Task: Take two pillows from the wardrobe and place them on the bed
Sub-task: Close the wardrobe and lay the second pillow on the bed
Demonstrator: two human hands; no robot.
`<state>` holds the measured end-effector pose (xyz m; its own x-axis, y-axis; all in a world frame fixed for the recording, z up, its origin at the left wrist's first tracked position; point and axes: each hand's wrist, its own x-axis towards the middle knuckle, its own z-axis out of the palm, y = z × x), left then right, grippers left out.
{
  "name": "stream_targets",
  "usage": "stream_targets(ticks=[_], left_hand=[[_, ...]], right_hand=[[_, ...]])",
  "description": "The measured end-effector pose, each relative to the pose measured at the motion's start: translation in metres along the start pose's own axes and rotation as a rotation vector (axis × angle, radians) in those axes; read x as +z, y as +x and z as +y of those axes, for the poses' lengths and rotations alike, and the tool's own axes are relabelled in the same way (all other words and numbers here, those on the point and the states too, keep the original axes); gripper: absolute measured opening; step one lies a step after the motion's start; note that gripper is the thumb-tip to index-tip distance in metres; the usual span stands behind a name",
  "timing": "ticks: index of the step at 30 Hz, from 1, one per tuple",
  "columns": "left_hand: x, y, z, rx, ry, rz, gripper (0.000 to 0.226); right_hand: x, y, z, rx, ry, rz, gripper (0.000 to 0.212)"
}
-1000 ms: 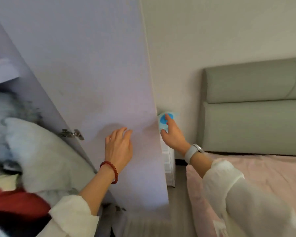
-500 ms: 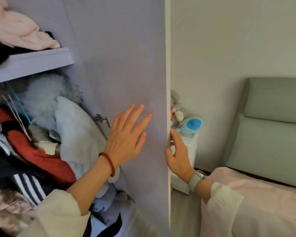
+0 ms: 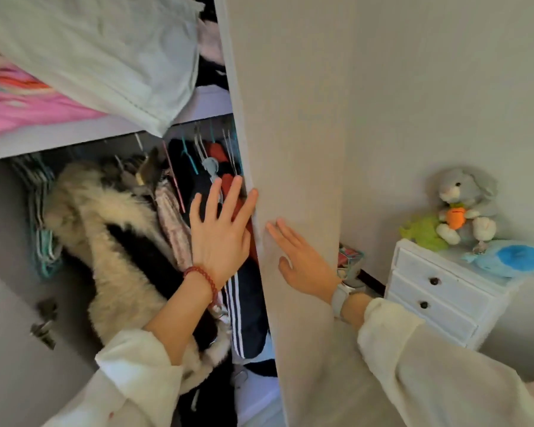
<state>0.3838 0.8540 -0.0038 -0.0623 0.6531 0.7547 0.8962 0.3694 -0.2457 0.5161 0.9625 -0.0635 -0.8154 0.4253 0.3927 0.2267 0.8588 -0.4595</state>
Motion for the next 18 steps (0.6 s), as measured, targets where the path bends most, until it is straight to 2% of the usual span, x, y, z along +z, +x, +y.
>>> stream_targets(ticks=[3,6,8,11,14,18], left_hand=[[-0.001,0.004,-0.021,-0.148,-0.012,-0.197,0.068],[-0.004,0.010,-0.034,-0.236,0.007,-0.322,0.064],[-0.013,0.003,-0.036,-0.293,-0.023,-0.317,0.058],[-0.037,-0.035,-0.025,-0.408,-0.144,-0.191,0.052],[-0.064,-0.102,-0.003,-0.559,-0.236,-0.077,0.042],[-0.102,-0.198,0.028,-0.720,-0.350,-0.156,0.038]], right_hand=[[0.006,0.036,-0.007,0.042,-0.072,-0.151,0.070],[0.008,0.055,-0.018,0.102,-0.096,-0.207,0.058],[0.012,0.050,-0.030,0.115,-0.034,-0.158,0.047],[0.030,0.020,-0.051,0.069,0.097,-0.109,0.038],[0.062,-0.025,-0.070,0.026,0.232,-0.131,0.033],[0.112,-0.084,-0.095,-0.022,0.362,-0.260,0.029]])
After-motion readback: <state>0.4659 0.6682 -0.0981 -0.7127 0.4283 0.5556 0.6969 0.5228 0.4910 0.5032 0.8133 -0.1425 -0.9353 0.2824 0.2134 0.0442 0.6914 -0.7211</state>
